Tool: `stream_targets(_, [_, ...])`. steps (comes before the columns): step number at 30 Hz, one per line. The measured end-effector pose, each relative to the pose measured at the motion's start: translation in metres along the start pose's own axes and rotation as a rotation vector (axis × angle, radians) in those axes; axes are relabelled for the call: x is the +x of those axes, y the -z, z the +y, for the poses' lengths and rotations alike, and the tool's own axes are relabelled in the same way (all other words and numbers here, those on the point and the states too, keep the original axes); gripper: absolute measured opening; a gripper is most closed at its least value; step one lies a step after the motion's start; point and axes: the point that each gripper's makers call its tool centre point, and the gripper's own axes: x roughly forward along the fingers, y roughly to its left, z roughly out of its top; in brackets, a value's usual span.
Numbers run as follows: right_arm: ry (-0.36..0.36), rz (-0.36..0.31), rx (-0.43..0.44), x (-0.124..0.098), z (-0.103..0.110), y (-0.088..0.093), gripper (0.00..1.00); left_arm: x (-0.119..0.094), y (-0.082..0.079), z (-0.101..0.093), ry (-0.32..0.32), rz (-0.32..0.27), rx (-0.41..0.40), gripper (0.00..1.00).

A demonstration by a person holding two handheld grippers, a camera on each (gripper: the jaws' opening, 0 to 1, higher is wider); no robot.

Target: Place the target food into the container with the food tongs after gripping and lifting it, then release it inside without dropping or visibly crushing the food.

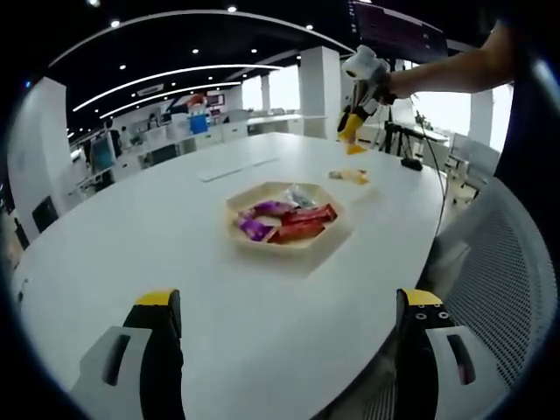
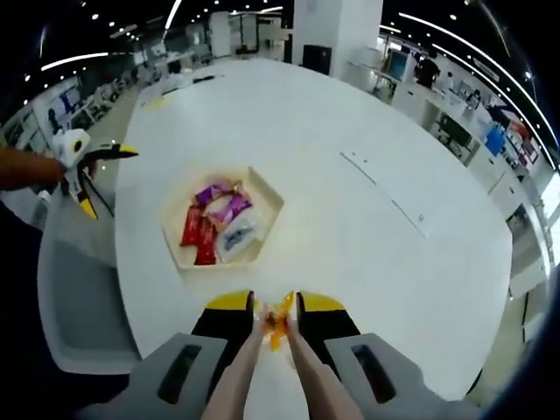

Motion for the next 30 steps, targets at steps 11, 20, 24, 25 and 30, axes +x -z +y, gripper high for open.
stream_targets(11, [-0.011, -0.011, -0.013, 0.01, 0.007, -0.014, 0.19, 0.0, 0.001, 0.0, -0.001, 0.0, 0.002, 1.0])
stream_targets(20, [-0.027, -0.017, -0.026, 0.017, 0.016, -0.025, 0.19, 0.0, 0.0, 0.001, -0.004, 0.0, 0.0, 1.0])
stream_targets(24, [-0.034, -0.026, -0.03, 0.02, 0.019, -0.032, 0.19, 0.0, 0.001, 0.002, -0.006, 0.001, -0.003, 1.0])
stream_targets(25, [-0.037, -0.028, -0.031, 0.021, 0.02, -0.035, 0.19, 0.0, 0.001, 0.001, -0.005, 0.002, -0.001, 1.0])
stream_targets(30, [-0.046, -0.036, -0.04, 0.026, 0.025, -0.045, 0.19, 0.0, 0.001, 0.001, -0.004, 0.002, 0.0, 1.0])
